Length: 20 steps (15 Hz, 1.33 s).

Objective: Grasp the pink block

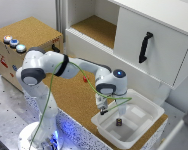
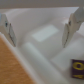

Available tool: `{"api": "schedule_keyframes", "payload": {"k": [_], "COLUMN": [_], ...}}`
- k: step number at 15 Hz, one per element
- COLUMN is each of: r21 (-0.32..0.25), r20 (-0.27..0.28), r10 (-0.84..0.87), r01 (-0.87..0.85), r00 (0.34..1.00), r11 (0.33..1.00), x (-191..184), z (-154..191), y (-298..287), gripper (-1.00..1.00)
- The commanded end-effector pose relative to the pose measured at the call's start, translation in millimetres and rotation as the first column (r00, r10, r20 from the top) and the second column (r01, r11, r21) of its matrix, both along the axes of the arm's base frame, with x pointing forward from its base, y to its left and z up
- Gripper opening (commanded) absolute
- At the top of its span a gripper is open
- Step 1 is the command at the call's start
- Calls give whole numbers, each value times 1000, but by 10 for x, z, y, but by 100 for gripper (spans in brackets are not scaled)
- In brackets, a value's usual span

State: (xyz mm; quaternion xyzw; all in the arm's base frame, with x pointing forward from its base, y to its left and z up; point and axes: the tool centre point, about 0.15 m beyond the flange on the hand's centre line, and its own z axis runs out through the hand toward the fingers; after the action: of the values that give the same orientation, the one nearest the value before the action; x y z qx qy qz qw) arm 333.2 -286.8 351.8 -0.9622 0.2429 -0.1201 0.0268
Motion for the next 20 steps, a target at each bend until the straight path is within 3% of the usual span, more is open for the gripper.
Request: {"api": "schedule_keyframes", "payload": {"k": [1,5,6,11,13,20], "r21": [-71,-71,-49,-11,-7,-74], "r20": [6,-35,-41,-82,-97,-142], "r10": [287,466,497,694,769,945], "r01": [-286,-467,-498,-697,-773,-955], "r00": [958,884,867,715,632,296], "r11": [956,881,866,717,634,288], "x": [249,330,342,434,467,742], "z": [216,-16,-78,-398,-572,-1002], "y": [1454,2270,2397,3006,3231,3605], "gripper": [100,100,100,100,100,100]}}
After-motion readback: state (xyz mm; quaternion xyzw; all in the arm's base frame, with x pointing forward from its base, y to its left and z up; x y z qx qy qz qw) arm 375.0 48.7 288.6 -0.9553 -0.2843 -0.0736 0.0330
